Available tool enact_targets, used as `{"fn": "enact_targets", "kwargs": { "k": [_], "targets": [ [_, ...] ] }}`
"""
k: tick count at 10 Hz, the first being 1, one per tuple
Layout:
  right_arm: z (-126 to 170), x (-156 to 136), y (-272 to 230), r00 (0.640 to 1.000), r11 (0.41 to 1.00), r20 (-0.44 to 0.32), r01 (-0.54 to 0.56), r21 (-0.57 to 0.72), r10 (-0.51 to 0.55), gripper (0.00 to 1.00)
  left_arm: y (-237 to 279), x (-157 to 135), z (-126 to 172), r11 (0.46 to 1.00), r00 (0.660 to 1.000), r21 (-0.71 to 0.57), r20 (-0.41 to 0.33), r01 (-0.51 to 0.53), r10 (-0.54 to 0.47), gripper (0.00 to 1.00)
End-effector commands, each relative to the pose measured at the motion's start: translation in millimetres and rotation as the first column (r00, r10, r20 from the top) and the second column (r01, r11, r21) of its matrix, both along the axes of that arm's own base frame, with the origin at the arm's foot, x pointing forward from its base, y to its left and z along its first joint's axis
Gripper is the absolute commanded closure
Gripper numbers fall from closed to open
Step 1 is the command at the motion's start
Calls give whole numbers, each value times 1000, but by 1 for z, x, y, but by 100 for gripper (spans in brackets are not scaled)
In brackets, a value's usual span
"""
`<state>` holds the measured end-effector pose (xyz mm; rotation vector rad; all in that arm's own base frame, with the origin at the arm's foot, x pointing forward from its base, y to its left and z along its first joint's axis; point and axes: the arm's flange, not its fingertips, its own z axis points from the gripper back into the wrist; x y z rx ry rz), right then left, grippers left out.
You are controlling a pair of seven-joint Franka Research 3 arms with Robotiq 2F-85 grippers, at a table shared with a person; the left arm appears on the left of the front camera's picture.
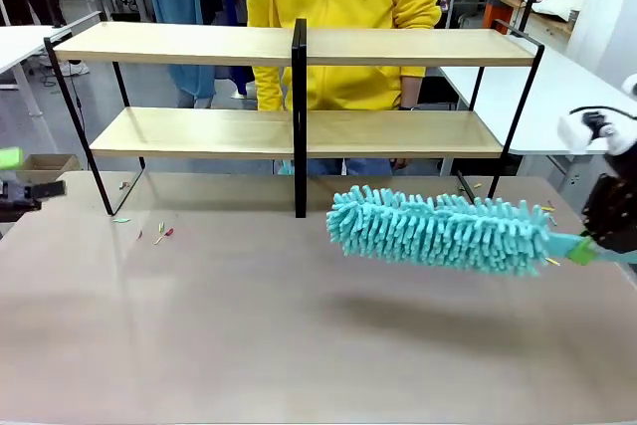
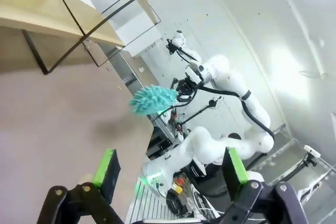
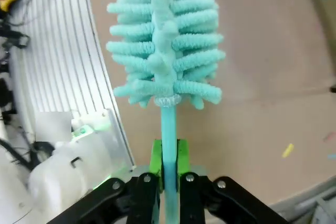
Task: Clean the shelves.
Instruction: Place the Duster on the table.
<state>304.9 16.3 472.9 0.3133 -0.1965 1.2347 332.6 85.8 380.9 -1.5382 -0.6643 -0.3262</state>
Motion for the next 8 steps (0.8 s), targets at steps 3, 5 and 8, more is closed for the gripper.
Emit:
{"fn": "enact_targets", "kwargs": {
  "k": [3,5,8],
  "targets": [
    [-29,6,12,991,992,-104,-78,96,88,88,-25,-3,50,997,997,42,50,64,-66,0],
    [-35,5,5,990,993,-118,-67,99,78,88,-25,-3,50,997,997,42,50,64,-66,0],
    [-30,13,-2,988,994,-126,-87,68,95,88,-25,-3,50,997,997,42,50,64,-66,0]
  ]
}}
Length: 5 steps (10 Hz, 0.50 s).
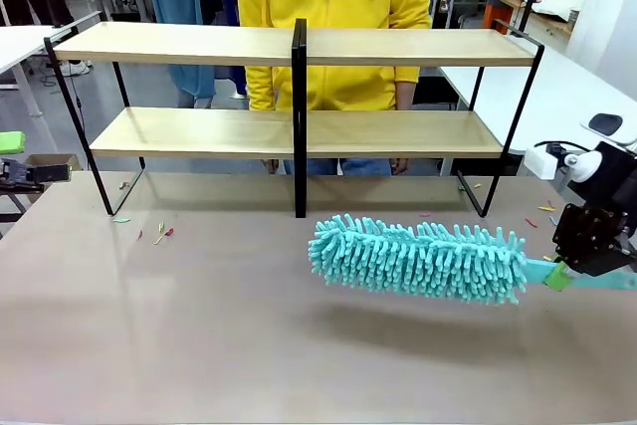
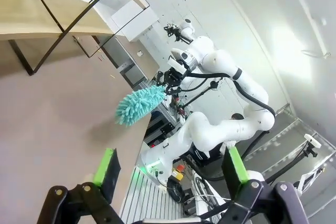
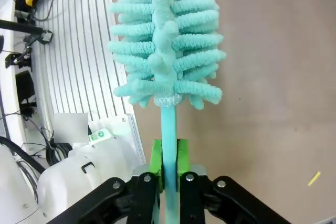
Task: Clean the shelves.
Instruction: Place the Duster on the table.
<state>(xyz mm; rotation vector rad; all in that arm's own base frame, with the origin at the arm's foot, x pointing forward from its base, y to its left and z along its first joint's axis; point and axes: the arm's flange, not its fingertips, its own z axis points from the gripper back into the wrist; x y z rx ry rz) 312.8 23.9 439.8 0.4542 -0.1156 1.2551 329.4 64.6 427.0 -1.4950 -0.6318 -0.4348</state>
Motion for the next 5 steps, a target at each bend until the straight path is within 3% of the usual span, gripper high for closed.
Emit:
{"fn": "enact_targets", "kwargs": {
  "k": [1,2,4,5],
  "targets": [
    [6,10,-12,998,998,-9,-56,-16,55,72,-3,0,4,1000,1000,-28,3,-4,4,0],
    [9,15,-15,998,997,-3,-67,-37,67,28,-3,0,4,1000,1000,-28,3,-4,4,0],
    [21,27,-29,999,999,15,-34,-42,35,0,-3,0,4,1000,1000,-28,3,-4,4,0],
    [23,32,-42,1000,1000,16,11,-28,-10,0,-3,0,4,1000,1000,-28,3,-4,4,0]
  ]
}}
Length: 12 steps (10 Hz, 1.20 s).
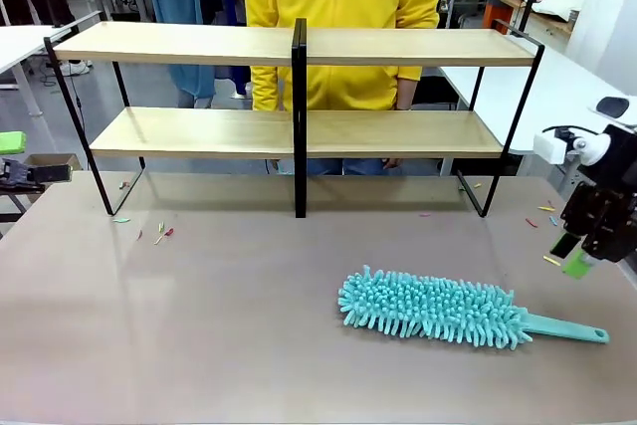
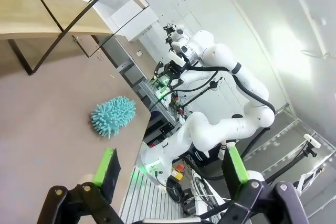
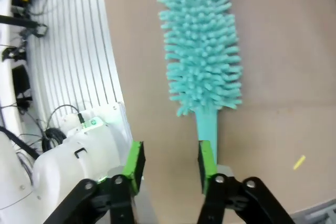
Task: Clean the shelves.
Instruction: Place the Duster on the table.
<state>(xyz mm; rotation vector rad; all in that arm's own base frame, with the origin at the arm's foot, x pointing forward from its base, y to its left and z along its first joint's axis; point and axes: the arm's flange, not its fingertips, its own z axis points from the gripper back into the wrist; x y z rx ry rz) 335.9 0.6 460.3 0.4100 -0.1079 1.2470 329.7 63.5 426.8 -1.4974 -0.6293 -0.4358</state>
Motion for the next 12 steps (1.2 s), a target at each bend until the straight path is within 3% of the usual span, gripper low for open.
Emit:
{"fn": "enact_targets", "kwargs": {
  "k": [1,2,3,4,5,6,7,8,9,10,11,12],
  "targets": [
    [4,11,-33,998,995,-13,66,75,-66,0,-2,0,4,1000,1000,-26,4,-6,6,0],
    [7,1,-47,986,973,-44,164,161,-159,0,-2,0,4,1000,1000,-26,4,-6,6,0],
    [14,-23,-60,931,899,-216,345,268,-293,0,-2,0,4,1000,1000,-26,4,-6,6,0],
    [18,-45,-72,846,797,-422,487,357,-327,0,-2,0,4,1000,1000,-26,4,-6,6,0],
    [16,-64,-84,730,653,-572,645,397,-374,0,-2,0,4,1000,1000,-26,4,-6,6,0],
    [10,-74,-91,607,504,-735,756,417,-302,0,-2,0,4,1000,1000,-26,4,-6,6,0],
    [4,-80,-89,431,351,-852,879,323,-297,0,-2,0,4,1000,1000,-26,4,-6,6,0],
    [4,-86,-78,366,303,-885,912,278,-290,0,-2,0,4,1000,1000,-26,4,-6,6,0],
    [6,-85,-53,148,249,-919,967,57,-364,0,-2,0,4,1000,1000,-26,4,-6,6,0],
    [7,-91,-15,95,220,-891,976,-5,-444,0,-2,0,4,1000,1000,-26,4,-6,6,0],
    [11,-99,18,140,167,-896,983,76,-420,0,-2,0,4,1000,1000,-26,4,-6,6,0],
    [18,-107,47,268,185,-867,961,207,-419,0,-2,0,4,1000,1000,-26,4,-6,6,0]
  ]
}}
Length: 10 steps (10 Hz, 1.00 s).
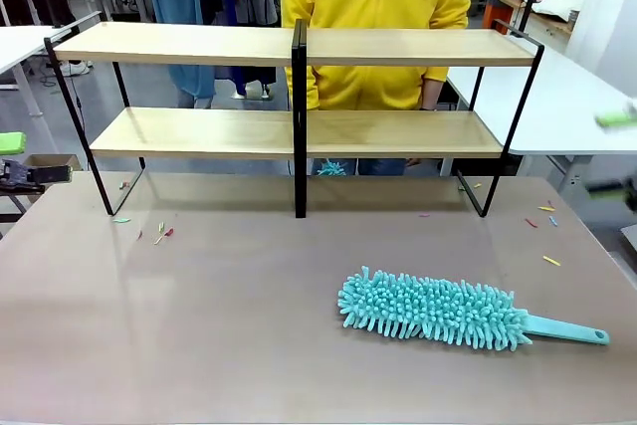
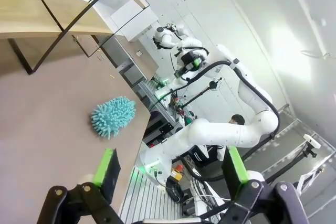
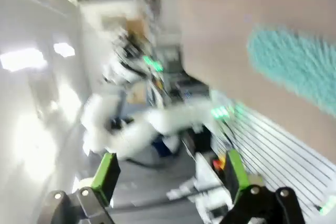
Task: Clean the shelves.
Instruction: Place the Duster on the table.
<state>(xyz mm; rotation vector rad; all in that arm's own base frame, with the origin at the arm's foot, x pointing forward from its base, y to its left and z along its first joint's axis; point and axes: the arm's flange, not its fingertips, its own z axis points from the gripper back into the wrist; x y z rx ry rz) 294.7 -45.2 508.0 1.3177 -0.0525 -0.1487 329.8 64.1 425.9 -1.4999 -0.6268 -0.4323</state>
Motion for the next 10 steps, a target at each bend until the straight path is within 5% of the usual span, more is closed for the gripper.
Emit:
{"fn": "enact_targets", "kwargs": {
  "k": [1,10],
  "targets": [
    [-25,-14,-21,995,994,6,-98,-49,98,0,-3,0,5,1000,1000,-24,7,-6,7,0],
    [-25,-14,-21,995,994,6,-98,-49,98,0,-3,0,5,1000,1000,-24,7,-6,7,0]
  ]
}}
